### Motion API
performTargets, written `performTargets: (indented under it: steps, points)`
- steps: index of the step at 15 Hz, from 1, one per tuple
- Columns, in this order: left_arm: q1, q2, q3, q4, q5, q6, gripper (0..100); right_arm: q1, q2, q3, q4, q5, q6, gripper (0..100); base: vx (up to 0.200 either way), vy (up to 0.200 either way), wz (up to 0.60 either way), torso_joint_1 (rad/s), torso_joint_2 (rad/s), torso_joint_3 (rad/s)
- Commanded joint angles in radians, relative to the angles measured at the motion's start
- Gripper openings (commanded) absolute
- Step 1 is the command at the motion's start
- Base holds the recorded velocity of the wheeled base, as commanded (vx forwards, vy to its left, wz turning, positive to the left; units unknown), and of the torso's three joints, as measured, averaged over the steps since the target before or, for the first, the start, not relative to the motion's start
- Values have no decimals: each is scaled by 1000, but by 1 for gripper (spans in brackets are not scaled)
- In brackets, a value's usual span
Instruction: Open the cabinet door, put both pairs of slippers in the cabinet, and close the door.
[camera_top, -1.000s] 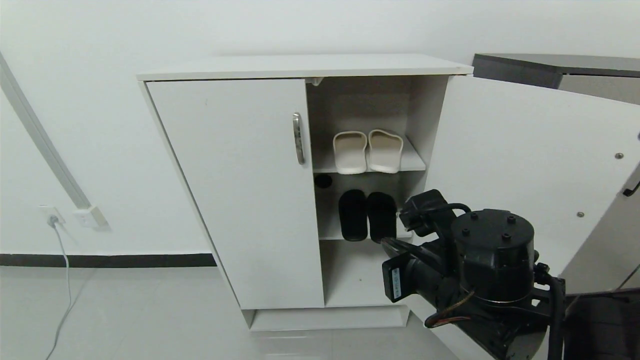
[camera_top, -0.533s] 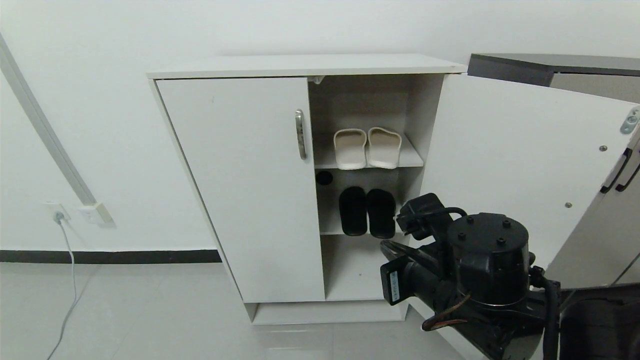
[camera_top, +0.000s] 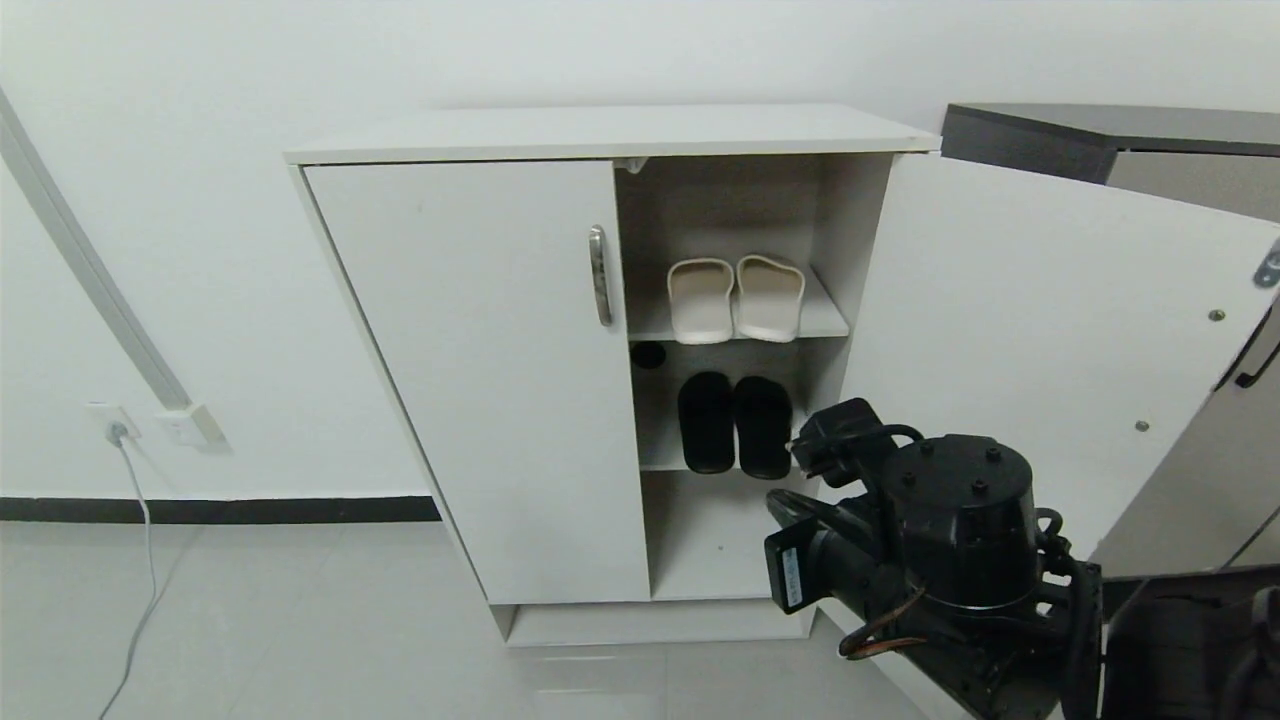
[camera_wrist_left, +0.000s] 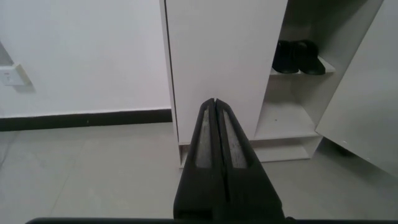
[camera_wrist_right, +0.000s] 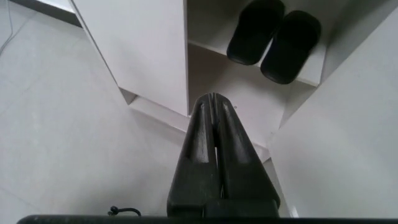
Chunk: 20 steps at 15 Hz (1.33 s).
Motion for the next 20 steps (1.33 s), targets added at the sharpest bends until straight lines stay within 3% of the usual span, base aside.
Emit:
performTargets:
  steps: [1, 10, 20]
  points:
    - [0, 0, -1, -2, 0, 0, 0, 1, -1, 1, -4, 1, 0, 0, 0, 0, 0, 32, -510, -369]
    - [0, 0, -1, -2, 0, 0, 0, 1, 20, 8, -4, 1, 1, 0, 0, 0, 0, 95, -468, -351]
    - [0, 0, -1, 0, 3, -1, 0, 0, 42, 12, -27, -4, -2, 0, 0, 0, 0, 177, -497, -320]
